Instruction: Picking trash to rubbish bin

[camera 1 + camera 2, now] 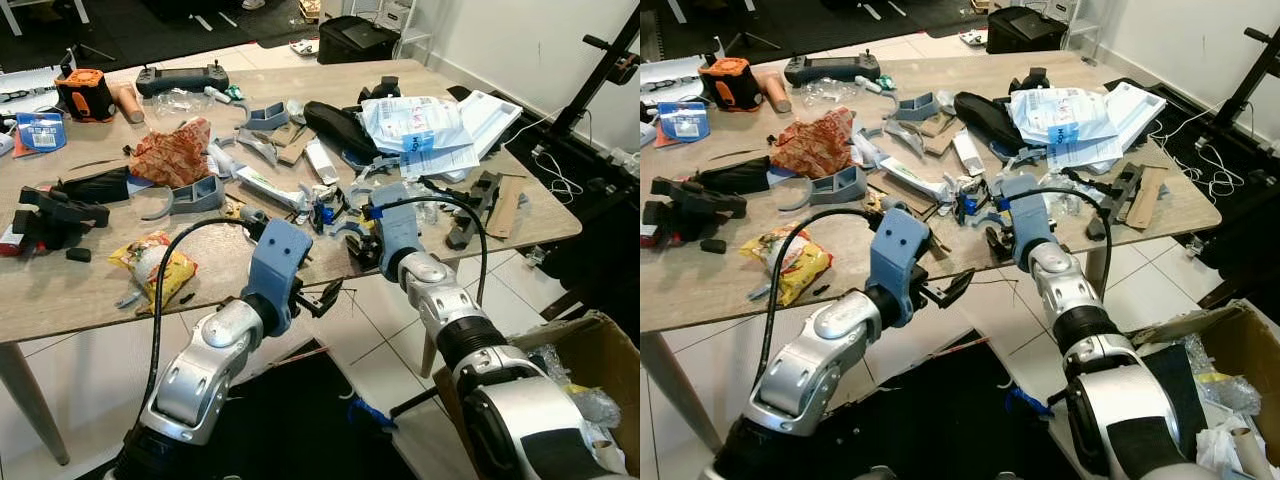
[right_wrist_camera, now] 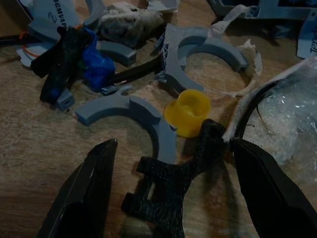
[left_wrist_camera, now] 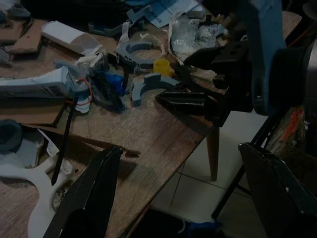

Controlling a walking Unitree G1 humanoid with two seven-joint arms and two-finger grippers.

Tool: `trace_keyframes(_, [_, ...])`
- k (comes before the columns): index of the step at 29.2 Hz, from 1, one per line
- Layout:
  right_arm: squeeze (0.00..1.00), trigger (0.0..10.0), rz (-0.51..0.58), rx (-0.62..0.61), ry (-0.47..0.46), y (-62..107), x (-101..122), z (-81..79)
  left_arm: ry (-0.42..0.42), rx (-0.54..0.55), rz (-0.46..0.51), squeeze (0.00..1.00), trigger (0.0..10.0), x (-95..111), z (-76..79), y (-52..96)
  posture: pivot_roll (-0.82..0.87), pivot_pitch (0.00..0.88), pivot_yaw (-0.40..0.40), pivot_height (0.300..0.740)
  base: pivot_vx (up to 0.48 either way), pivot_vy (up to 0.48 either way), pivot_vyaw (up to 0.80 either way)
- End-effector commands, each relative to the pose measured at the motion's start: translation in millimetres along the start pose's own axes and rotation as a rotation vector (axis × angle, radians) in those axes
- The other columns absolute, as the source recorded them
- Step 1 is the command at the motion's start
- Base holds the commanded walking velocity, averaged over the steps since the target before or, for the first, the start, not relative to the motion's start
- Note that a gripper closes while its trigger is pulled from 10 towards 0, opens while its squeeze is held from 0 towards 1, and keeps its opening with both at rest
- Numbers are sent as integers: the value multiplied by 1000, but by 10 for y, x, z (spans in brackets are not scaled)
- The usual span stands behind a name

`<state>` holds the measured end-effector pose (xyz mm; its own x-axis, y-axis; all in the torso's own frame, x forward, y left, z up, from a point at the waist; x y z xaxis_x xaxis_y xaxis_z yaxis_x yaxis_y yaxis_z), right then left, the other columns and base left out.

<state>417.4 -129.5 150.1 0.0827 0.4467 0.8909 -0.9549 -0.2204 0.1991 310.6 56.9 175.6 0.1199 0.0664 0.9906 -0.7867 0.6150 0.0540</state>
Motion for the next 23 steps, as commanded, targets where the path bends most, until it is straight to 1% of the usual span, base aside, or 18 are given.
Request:
trace_keyframes(1, [0,10000,-134,22,-14,51,-335,-64,19,8,-9,0,10000,-37,12,-26,18,138,-34,740,0,0,0])
trace_keyframes(3, [0,10000,-136,22,-18,50,-336,-63,18,26,-7,0,10000,-31,-12,-33,18,138,-34,740,0,0,0])
trace_keyframes(4, [0,7333,-137,19,-20,49,-336,-60,17,34,-4,0,10000,-27,-23,-37,18,138,-34,740,0,0,0])
trace_keyframes(5, [0,3922,-139,17,-21,49,-336,-55,16,39,0,0,10000,-23,-31,-40,18,138,-34,740,0,0,0])
trace_keyframes(6, [0,3922,-139,17,-21,49,-336,-55,16,39,0,0,10000,-23,-31,-40,18,138,-34,740,0,0,0])
trace_keyframes(7, [0,0,-148,6,-16,50,-342,-36,20,50,8,0,10000,-12,-45,-42,18,138,-34,740,0,0,0])
trace_keyframes(8, [0,0,-152,-2,-16,52,-347,-21,22,54,11,0,10000,-11,-50,-44,19,126,-40,740,0,0,0])
trace_keyframes(16, [0,0,-160,-32,-27,57,-354,52,22,70,18,0,10000,0,-72,-56,16,124,-36,740,0,0,0])
trace_keyframes(21, [0,0,-143,-55,-50,56,-315,121,22,87,33,0,10000,23,-101,-74,11,123,-37,740,0,0,0])
trace_keyframes(22, [0,0,-135,-60,-57,53,-291,138,24,90,36,0,10000,28,-106,-74,11,123,-37,740,0,0,0])
trace_keyframes(23, [0,0,-82,-81,-75,38,-141,223,33,100,63,0,10000,72,-128,-66,12,120,-40,740,0,0,0])
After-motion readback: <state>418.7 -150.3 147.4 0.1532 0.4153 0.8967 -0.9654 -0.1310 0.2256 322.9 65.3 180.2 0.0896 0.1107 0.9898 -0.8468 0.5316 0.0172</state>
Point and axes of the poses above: a point about 5 cm out from each wrist's last joint towards the gripper, its own y axis pointing back from the gripper into the wrist, its own x axis along the axis of the wrist's last joint, z = x × y, the point moved 2 cm from there along -y, pointing out of the wrist towards the gripper, and after that the axes turned 12 degrees about y, right-handed, at the moved point
